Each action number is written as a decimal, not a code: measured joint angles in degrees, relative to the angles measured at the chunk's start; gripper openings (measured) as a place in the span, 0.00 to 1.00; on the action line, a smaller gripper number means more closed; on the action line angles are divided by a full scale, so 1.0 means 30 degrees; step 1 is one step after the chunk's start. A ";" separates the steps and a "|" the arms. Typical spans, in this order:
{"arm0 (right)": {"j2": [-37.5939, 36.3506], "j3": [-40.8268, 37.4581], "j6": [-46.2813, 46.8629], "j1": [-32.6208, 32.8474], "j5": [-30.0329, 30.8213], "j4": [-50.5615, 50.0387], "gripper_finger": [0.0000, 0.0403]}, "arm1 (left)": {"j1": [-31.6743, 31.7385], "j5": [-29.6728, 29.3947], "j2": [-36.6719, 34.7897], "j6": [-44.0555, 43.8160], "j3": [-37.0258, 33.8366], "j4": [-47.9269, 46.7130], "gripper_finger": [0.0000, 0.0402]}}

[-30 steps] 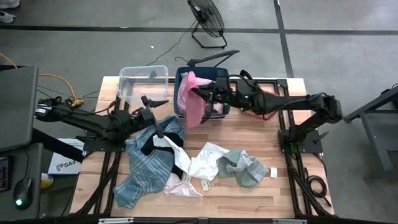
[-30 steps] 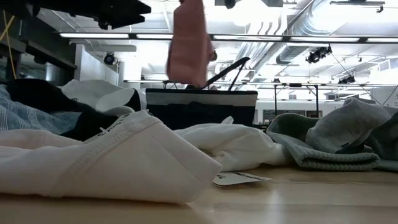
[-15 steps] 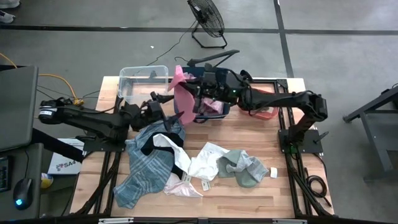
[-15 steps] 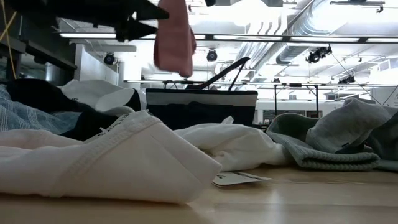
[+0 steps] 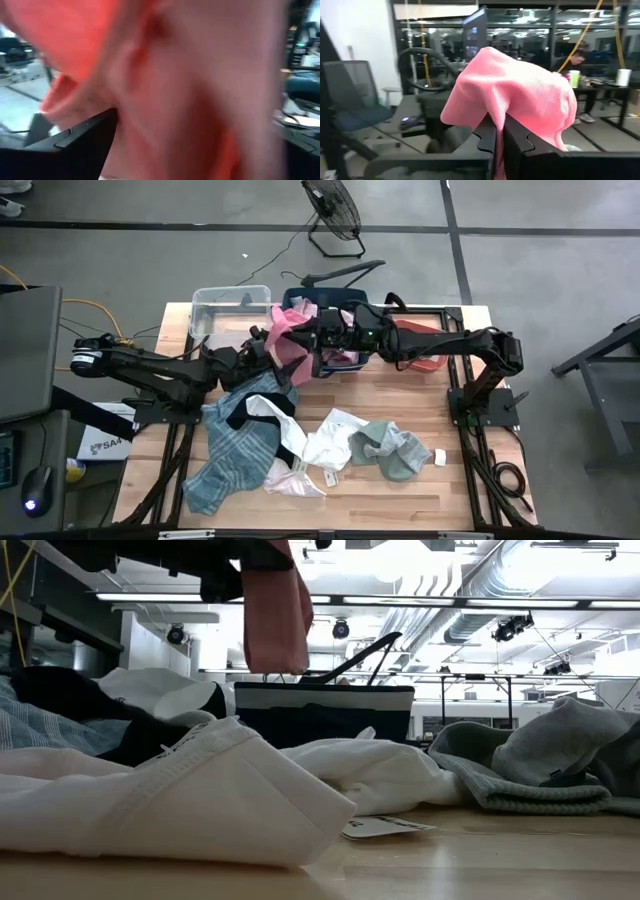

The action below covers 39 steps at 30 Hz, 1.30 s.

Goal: Pick & Place Cloths
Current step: Put the pink underwear into the transparent bin

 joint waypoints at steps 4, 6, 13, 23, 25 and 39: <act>0.0000 0.0000 0.0145 0.0150 -0.0115 -0.0143 0.01 | 0.0016 -0.0311 -0.0007 -0.0027 0.0000 0.0007 0.86; 0.0000 0.0000 0.0145 0.0189 -0.0162 -0.0110 0.01 | -0.0008 -0.0298 -0.0007 -0.0031 0.0000 0.0007 0.79; 0.0000 0.0000 0.0139 0.0189 -0.0284 -0.0236 0.01 | -0.0005 -0.0290 -0.0007 -0.0034 0.0000 -0.0299 0.44; -0.0015 0.0000 0.0171 0.0186 -0.0154 -0.0634 0.01 | -0.0005 0.0119 -0.0150 0.1078 0.0000 -0.0902 0.02; -0.0022 0.0000 0.0145 0.0189 -0.0080 -0.0668 0.01 | -0.0005 0.0121 -0.0160 0.1124 0.0000 -0.0959 0.01; -0.0051 0.0007 0.0340 0.0189 0.1344 -0.1112 0.50 | -0.0005 0.0044 -0.1498 0.1584 0.0007 -0.2286 0.00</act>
